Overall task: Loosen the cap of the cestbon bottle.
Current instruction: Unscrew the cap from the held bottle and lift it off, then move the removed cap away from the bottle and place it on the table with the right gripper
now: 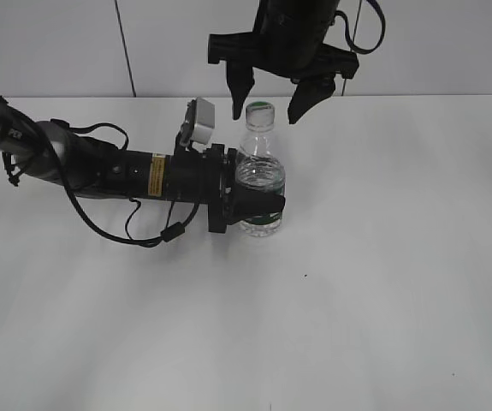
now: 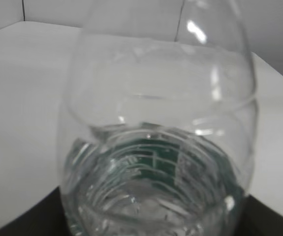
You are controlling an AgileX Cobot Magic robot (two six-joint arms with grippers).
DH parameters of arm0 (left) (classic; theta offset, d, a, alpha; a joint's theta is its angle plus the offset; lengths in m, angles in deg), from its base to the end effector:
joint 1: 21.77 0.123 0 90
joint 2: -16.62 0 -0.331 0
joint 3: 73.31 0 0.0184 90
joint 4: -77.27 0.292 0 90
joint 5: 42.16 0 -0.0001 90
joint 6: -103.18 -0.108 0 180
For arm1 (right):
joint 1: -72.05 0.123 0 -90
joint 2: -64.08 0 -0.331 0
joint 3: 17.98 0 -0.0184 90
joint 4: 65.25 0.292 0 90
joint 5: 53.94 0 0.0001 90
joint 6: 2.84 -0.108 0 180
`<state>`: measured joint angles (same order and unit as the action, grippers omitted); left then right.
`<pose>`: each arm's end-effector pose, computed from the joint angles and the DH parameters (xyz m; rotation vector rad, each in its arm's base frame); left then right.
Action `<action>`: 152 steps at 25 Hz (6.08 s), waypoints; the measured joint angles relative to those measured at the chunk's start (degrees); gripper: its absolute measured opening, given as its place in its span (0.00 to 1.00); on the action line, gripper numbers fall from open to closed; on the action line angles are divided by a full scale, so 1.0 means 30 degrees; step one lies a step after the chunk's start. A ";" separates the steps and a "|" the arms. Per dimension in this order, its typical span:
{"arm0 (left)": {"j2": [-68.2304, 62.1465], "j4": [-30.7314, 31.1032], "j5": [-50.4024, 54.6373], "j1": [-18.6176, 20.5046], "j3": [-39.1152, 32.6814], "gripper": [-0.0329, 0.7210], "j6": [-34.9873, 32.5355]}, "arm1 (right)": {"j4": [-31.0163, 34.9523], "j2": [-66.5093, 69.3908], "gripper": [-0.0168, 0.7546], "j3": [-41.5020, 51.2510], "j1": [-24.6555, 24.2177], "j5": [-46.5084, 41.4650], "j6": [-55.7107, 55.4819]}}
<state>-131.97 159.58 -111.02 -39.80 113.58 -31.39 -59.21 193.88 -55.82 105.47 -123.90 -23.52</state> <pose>0.4566 -0.2536 0.0555 1.2782 1.4627 -1.1662 0.4430 0.3051 0.2836 -0.2912 2.8735 0.3438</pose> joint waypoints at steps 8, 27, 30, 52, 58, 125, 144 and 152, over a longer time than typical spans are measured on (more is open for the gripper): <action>0.0000 0.0000 0.0000 0.0000 0.0000 0.58 0.0000 | 0.0000 0.0000 0.50 0.0000 0.0000 0.0000 0.0022; 0.0000 0.0072 0.0128 -0.0017 0.0000 0.58 0.0038 | -0.0318 -0.0020 0.41 -0.0036 0.0000 0.0058 1.2352; 0.0000 0.0097 0.0128 -0.0017 0.0000 0.58 0.0038 | -0.0318 -0.0020 0.41 -0.0036 0.0017 0.0058 1.5034; 0.0000 0.0361 0.0129 0.0001 0.0017 0.58 0.0152 | -0.0484 -0.0074 0.41 -0.0073 0.0031 0.0018 2.5444; 0.0017 0.0361 0.0128 0.0001 0.0017 0.58 0.0170 | -0.0498 -0.0148 0.40 -0.0073 0.0031 -0.0019 2.5617; 0.0053 0.0868 -0.0091 0.0033 0.0017 0.58 -0.0017 | -0.2013 -0.0390 0.40 1.0424 -0.8471 0.8159 0.6796; 0.0053 0.0868 -0.0091 0.0014 0.0017 0.58 -0.0017 | -0.1792 0.0406 0.40 1.0424 -0.8471 0.8996 0.6546; 0.0053 0.0868 -0.0091 0.0014 0.0017 0.58 -0.0017 | -0.1243 0.0406 0.40 1.0424 -0.8471 0.9116 0.6529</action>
<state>-131.81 162.18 -111.29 -39.76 113.63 -31.44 -62.94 195.10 -24.55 80.06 -96.55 -3.94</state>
